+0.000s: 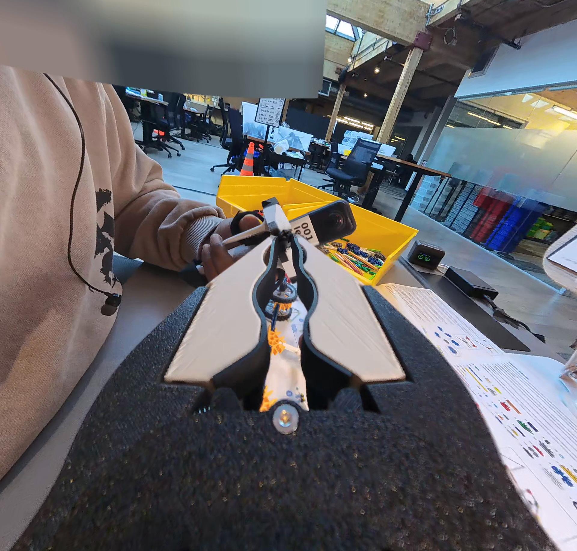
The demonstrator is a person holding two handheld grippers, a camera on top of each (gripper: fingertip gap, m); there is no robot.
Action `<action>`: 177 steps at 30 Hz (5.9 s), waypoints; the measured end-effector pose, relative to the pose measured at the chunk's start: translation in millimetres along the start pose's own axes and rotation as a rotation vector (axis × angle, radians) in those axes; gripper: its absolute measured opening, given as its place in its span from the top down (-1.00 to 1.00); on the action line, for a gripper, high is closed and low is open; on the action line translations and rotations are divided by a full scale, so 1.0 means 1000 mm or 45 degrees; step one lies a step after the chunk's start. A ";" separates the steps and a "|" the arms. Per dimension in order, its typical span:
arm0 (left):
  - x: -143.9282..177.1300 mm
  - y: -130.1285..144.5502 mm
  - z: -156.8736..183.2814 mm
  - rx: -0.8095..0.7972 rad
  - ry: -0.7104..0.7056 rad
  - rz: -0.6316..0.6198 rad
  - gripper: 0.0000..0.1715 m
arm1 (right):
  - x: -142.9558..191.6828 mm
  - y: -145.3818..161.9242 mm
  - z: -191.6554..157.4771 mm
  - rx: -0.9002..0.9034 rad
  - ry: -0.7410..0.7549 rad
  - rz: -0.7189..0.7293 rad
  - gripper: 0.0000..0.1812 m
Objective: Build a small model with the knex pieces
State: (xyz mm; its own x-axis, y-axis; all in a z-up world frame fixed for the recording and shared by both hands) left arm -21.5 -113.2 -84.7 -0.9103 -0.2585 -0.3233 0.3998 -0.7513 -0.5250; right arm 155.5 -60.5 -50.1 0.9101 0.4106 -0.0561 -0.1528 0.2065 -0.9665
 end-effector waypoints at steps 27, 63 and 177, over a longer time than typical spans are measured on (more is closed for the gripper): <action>0.004 0.000 0.001 -0.171 -0.183 -0.109 0.92 | -0.002 0.006 -0.004 0.038 -0.046 -0.190 0.92; -0.034 0.057 -0.036 -1.099 -1.224 -0.666 0.83 | 0.025 0.040 0.030 -0.429 -0.535 -1.385 0.93; -0.049 0.115 -0.022 -1.782 -0.790 -1.173 0.89 | -0.014 0.038 -0.014 -0.514 -0.727 -1.653 0.93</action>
State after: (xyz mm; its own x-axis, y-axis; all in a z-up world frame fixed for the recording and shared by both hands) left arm 71.4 -173.3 -146.4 -0.6414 -0.5108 0.5724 -0.7275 0.1680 -0.6652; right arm 142.2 -70.8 -89.7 0.0358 0.4416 0.8965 0.8355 0.4789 -0.2693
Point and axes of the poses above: each gripper's, where its closed fingertips meet, x back along the fingers, y out of its underside, z = x × y across the jaws, the point moved 10 cm from there along x, back along the fingers, and after that the axes turned 7 degrees about -y, right-handed, at the moved point
